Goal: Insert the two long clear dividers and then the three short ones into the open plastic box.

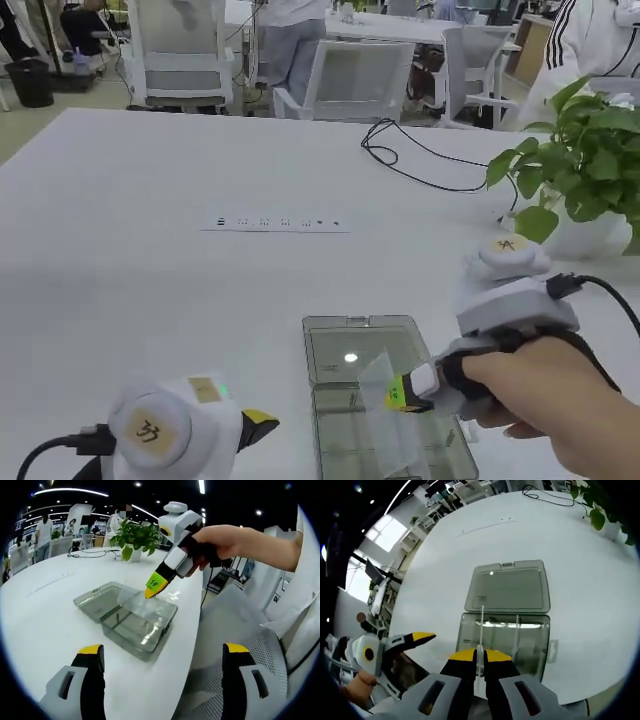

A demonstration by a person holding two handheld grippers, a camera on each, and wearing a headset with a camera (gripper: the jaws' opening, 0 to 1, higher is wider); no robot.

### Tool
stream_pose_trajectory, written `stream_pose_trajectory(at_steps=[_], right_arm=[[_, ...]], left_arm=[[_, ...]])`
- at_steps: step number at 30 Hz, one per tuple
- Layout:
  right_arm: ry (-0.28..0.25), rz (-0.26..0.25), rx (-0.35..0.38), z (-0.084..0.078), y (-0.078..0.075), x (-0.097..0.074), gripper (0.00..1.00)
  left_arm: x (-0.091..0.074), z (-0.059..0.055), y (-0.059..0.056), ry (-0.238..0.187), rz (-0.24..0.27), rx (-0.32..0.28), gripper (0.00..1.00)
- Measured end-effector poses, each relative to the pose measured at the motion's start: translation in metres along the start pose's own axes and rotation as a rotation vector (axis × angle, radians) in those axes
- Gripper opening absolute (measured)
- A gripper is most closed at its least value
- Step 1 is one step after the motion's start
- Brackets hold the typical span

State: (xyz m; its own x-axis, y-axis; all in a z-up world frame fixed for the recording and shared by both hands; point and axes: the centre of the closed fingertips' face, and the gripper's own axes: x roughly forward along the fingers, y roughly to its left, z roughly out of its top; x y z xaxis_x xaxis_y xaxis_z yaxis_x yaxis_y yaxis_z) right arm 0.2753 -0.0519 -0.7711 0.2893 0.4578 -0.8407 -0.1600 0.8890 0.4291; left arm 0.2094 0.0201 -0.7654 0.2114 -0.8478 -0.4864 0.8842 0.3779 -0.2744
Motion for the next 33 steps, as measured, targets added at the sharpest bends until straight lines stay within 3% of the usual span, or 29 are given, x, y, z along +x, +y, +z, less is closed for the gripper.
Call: stream_pose_trajectory(at_steps=[14,33], right_arm=[[0.034,-0.024,0.032,-0.005,-0.006,0.013,0.07],[0.049,-0.055,-0.027,-0.005,-0.008,0.022,0.07]], left_arm=[[0.003,-0.003,0.000,-0.007,-0.016,-0.016,0.99],[0.006,-0.003,0.000,-0.019,-0.025,-0.046,0.98]])
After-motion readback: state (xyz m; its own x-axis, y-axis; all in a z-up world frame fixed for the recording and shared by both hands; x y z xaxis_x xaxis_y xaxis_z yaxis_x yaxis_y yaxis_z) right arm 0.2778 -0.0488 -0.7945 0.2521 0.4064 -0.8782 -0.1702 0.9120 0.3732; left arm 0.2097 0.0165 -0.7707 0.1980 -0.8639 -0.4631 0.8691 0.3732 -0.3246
